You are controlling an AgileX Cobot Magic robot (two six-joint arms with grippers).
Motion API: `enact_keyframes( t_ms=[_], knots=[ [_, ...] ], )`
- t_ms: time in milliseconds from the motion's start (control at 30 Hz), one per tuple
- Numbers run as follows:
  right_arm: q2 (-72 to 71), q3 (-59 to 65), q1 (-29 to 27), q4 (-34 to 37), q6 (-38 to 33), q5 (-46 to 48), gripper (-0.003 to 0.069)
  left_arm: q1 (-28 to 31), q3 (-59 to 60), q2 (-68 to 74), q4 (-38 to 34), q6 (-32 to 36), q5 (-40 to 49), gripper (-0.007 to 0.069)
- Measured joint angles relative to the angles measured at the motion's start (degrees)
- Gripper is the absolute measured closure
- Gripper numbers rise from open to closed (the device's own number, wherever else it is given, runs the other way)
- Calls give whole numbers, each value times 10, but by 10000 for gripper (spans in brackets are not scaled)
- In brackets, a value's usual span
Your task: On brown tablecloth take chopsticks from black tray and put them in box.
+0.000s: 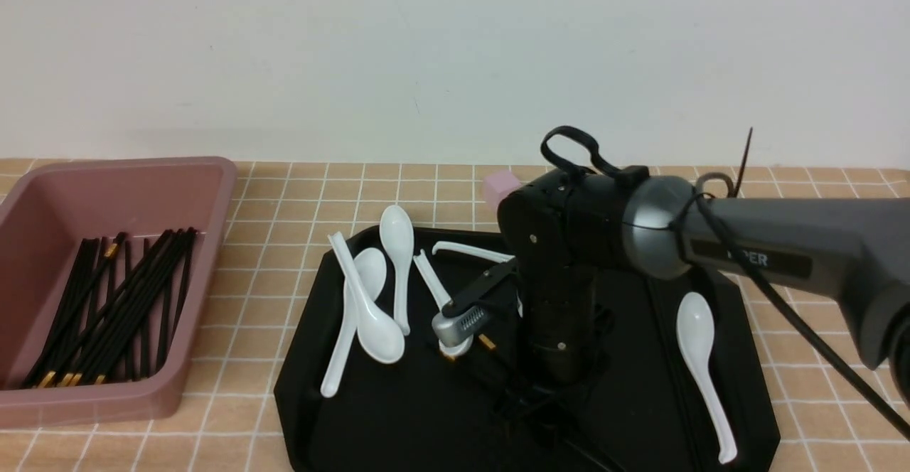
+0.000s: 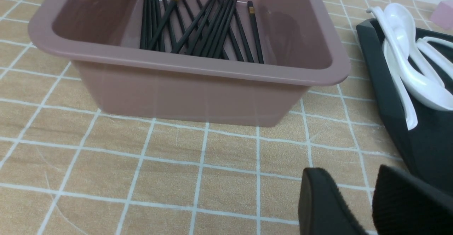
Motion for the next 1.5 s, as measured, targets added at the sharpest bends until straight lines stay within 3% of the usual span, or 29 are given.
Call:
enact_keyframes(
  t_ms=[133, 700, 1267, 1433, 1500],
  knots=[
    [2, -2, -1, -20, 0, 1, 561, 0, 0, 0, 0, 0, 0, 386],
    [-25, 13, -3, -77, 5, 7, 545, 0, 0, 0, 0, 0, 0, 386],
    [-147, 19, -2, -72, 8, 44, 545, 0, 0, 0, 0, 0, 0, 386],
    [-166, -20, -2, -23, 11, 22, 545, 0, 0, 0, 0, 0, 0, 386],
    [-167, -62, -2, 51, 16, -23, 545, 0, 0, 0, 0, 0, 0, 386]
  ],
)
